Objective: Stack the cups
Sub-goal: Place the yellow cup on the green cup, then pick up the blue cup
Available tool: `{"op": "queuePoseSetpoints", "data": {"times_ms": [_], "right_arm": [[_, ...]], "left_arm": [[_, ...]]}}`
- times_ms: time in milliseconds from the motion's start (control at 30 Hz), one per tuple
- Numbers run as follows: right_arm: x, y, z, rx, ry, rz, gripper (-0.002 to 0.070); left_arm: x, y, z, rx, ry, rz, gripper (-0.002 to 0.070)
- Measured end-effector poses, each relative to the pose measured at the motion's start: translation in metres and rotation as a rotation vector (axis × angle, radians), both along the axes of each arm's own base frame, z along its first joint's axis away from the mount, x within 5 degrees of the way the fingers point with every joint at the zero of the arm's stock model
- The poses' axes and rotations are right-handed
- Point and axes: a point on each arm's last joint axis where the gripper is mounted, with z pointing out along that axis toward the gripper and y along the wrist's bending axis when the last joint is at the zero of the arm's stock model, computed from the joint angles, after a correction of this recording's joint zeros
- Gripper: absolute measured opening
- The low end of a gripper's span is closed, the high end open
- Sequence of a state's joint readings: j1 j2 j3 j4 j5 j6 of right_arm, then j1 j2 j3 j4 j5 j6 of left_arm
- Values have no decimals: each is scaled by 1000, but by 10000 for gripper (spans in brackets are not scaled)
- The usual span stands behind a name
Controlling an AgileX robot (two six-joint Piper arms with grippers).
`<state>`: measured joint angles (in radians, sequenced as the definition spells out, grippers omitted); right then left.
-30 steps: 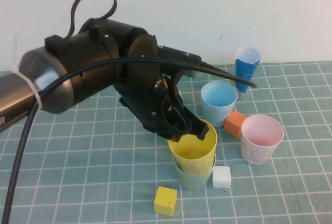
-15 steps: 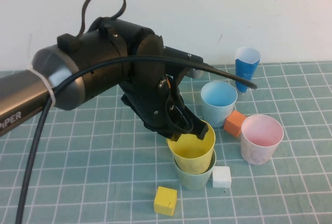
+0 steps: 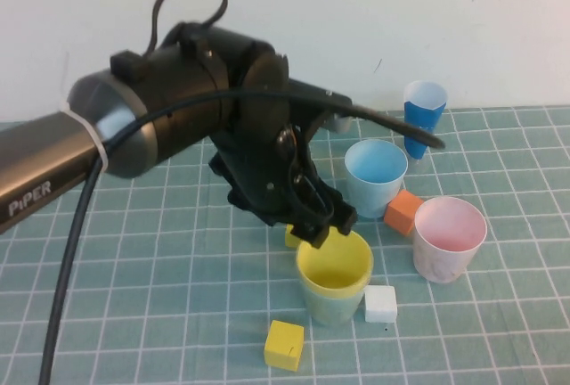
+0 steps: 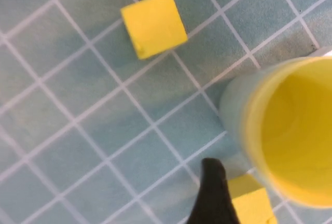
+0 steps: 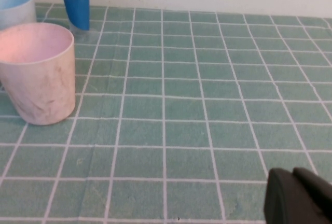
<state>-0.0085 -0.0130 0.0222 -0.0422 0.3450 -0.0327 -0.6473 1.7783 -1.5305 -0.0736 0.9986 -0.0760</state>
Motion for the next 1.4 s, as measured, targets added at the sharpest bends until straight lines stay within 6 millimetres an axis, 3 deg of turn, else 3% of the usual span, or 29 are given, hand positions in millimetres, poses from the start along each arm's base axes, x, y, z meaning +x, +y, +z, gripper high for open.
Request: {"op": "queuePoseSetpoints", "data": {"times_ms": [100, 200, 333, 433, 700, 900, 967, 1100, 1167, 1267, 1400], "right_arm": [[0, 0, 0, 0, 0, 0, -1], [0, 0, 0, 2, 0, -1, -1], [0, 0, 0, 4, 0, -1, -1], [0, 0, 0, 4, 0, -1, -1], [0, 0, 0, 4, 0, -1, -1], [0, 0, 0, 32, -3, -6, -1], [1, 3, 1, 181, -20, -22, -1], [2, 11, 7, 662, -68, -62, -1], [3, 13, 9, 785, -77, -69, -1], [3, 13, 11, 812, -93, -70, -1], [3, 11, 13, 719, -128, -55, -1]], "left_arm": [[2, 4, 19, 29, -44, -9, 420], [-3, 15, 43, 54, -146, -17, 302], [-15, 38, 77, 62, -335, 14, 83], [-33, 57, 88, 45, -420, 59, 25], [-90, 100, 94, -81, -508, 151, 1], [-132, 131, 84, -140, -513, 205, 0], [-145, 141, 79, -160, -513, 223, 0], [-171, 160, 67, -196, -519, 245, -1], [-184, 169, 61, -217, -534, 249, -1], [-200, 181, 52, -243, -554, 255, -1], [-216, 193, 42, -277, -578, 267, -1]]}}
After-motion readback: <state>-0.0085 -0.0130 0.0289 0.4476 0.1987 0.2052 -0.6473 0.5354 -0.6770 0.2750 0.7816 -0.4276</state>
